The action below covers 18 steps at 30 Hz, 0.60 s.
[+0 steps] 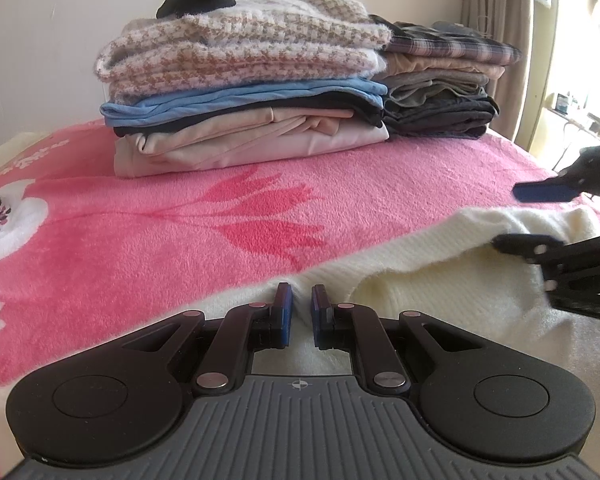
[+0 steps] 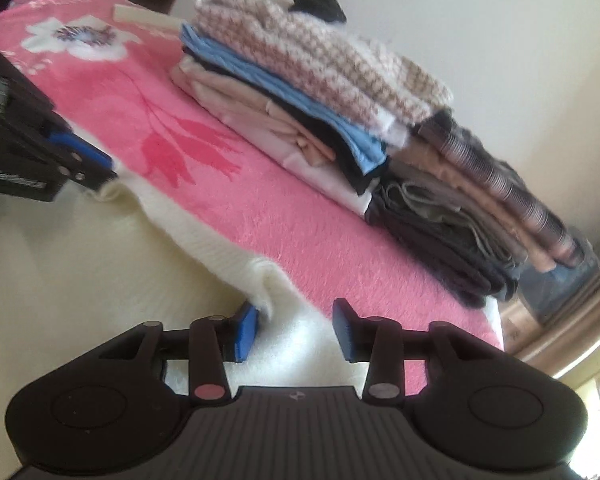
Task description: Fold clothes
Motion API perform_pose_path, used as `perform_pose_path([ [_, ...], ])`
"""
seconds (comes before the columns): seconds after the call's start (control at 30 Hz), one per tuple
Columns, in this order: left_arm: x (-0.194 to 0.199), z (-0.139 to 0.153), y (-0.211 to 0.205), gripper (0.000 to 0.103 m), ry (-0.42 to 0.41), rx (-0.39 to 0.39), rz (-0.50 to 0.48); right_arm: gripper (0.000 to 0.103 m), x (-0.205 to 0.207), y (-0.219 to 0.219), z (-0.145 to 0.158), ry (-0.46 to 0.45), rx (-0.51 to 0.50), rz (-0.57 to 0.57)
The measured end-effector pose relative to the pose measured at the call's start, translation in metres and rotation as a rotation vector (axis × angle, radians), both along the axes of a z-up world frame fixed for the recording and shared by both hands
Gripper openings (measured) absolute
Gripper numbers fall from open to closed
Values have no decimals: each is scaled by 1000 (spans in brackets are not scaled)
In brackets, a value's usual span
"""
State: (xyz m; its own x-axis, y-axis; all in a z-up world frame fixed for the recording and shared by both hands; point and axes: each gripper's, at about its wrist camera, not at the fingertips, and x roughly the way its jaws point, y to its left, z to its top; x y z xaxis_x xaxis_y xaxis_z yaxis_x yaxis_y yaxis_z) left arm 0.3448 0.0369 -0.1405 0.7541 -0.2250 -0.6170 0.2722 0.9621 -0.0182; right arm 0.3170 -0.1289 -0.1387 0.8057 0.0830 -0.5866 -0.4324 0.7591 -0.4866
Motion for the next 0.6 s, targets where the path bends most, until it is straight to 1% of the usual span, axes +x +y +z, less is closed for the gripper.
perform_pose_path([
  [0.13,-1,0,0,10,-3,2,0,45,-15,-11,12,-17,7,58],
  [0.23,-1,0,-1,10,-5,6,1,44,-27,-21,25,-13,74,81],
  [0.27,-1,0,-1,10,-6,7,1,42,-27,-24,30,-2,112,73],
  [0.37,-1,0,-1,10,-8,12,2,34,-21,-27,42,41,231,37],
  [0.4,-1,0,-1,10,-9,13,2,30,-16,-23,44,46,252,32],
  [0.47,-2,0,-1,10,-12,13,1,26,-7,-17,49,56,292,24],
  [0.5,-2,0,-1,10,-13,13,1,23,-2,-12,48,64,298,24],
  [0.53,-2,0,-1,10,-14,14,1,22,3,-7,47,78,306,20],
  [0.57,-3,0,-2,10,-16,16,1,19,9,-4,44,101,316,16],
  [0.6,-3,-1,-2,10,-18,18,1,18,13,-2,35,133,300,13],
])
